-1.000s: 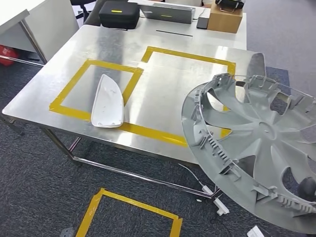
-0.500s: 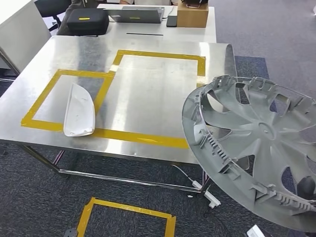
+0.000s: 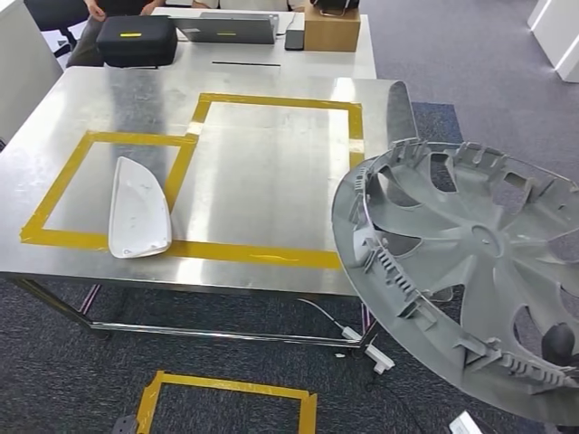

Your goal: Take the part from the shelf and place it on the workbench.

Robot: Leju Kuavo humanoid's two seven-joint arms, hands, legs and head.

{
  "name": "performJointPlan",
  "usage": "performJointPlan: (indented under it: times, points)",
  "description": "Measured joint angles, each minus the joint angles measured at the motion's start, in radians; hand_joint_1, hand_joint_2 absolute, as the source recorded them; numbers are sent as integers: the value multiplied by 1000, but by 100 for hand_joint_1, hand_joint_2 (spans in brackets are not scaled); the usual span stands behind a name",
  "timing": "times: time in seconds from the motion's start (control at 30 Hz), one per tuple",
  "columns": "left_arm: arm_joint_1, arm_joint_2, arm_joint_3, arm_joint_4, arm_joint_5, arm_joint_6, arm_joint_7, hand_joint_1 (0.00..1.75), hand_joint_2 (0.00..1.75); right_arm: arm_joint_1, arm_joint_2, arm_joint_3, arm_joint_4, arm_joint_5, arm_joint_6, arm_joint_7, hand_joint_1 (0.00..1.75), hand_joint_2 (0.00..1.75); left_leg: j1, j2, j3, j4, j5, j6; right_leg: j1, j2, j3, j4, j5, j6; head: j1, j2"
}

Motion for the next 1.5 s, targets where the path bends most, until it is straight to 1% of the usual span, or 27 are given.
performJointPlan:
  times: [0.07,0.17,0.2,0.23,0.8,1.2,1.3,1.37,1.4,1.43,1.47,1.5]
  points:
    - [0,0,3,0,-7,0,1,0,0,0,0,0,0,2,0,0,175,175,-2,0,-1,0,1,4,-2,0,1,-4,3,10,0,0]
    - [0,0,10,0,-15,-1,4,0,0,-1,0,0,1,3,0,0,175,175,-4,0,-1,1,2,6,-5,-1,3,-7,5,30,0,0]
    - [0,0,12,0,-17,-1,5,0,0,-1,0,0,1,3,0,0,175,175,-4,0,-1,1,2,6,-6,-1,3,-8,5,35,0,0]
    - [0,0,13,-1,-18,-1,6,0,0,-1,0,0,2,3,0,0,175,175,-4,0,-1,1,2,6,-6,-1,3,-8,5,36,0,0]
    - [0,-1,25,-3,-34,-3,12,0,0,-1,0,0,9,13,0,0,175,175,-2,0,-1,1,2,6,-4,-2,0,-4,4,37,-1,0]
    - [5,-8,81,-8,-96,-14,21,0,0,0,0,-3,32,2,0,0,175,175,-1,0,-1,2,2,6,-2,-2,-1,-2,4,36,0,0]
    - [6,-10,91,-10,-104,-15,24,0,0,0,0,-3,33,-3,0,0,175,175,-4,-1,-2,8,-1,12,-5,-2,0,-5,5,42,-1,0]
    - [6,-10,99,-14,-111,-16,25,0,0,1,0,-3,33,-4,0,0,175,175,-4,0,-1,6,1,17,-6,1,-1,-8,7,47,-1,0]
    - [5,-11,102,-16,-116,-17,26,0,0,1,0,-3,32,-4,0,0,175,175,-1,4,2,-2,5,20,-5,-3,-3,-6,5,49,-1,0]
    - [6,-13,106,-18,-121,-19,27,0,0,1,0,-3,32,-5,0,0,175,175,1,8,6,-11,10,24,-4,-16,-10,4,-4,52,1,0]
    - [6,-15,110,-20,-125,-20,28,0,0,0,0,-3,32,-6,0,0,175,175,4,14,9,-20,14,28,-3,-33,-26,34,-24,54,3,0]
    - [8,-17,113,-21,-129,-21,29,0,0,0,0,-3,32,-7,0,0,175,175,6,21,11,-24,17,31,-3,-53,-53,87,-55,56,5,0]
